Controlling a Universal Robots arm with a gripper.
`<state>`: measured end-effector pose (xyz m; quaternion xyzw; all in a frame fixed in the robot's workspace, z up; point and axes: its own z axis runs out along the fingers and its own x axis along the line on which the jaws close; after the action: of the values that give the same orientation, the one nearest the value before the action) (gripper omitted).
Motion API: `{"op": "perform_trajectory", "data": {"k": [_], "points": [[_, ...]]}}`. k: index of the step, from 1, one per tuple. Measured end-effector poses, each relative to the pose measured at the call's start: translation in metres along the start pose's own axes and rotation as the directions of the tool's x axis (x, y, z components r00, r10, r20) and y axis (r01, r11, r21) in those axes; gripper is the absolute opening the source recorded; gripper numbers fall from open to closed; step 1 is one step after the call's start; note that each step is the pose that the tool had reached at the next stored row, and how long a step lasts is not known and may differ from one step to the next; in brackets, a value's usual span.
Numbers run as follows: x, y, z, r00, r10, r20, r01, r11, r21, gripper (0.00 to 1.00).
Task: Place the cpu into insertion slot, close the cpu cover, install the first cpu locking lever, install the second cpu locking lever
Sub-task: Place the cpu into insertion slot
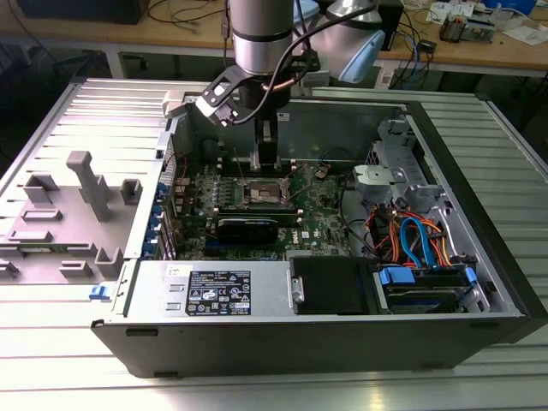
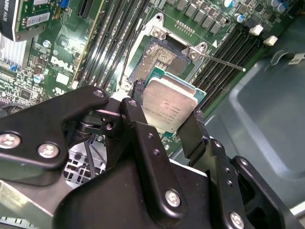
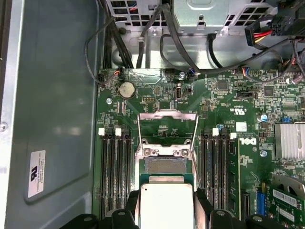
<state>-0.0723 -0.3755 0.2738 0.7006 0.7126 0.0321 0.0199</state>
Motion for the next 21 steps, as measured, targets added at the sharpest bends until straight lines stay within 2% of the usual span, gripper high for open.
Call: {"op": "perform_trajectory", "data": {"k": [2, 21], "points": [[0.0, -0.0002, 0.0022, 1.0, 0.0, 0.0, 0.0, 1.0, -0.0002, 0.54], [-0.0001, -0.0002, 0.0026, 1.0, -0.002, -0.0001, 0.002, 1.0, -0.001, 0.54]]}}
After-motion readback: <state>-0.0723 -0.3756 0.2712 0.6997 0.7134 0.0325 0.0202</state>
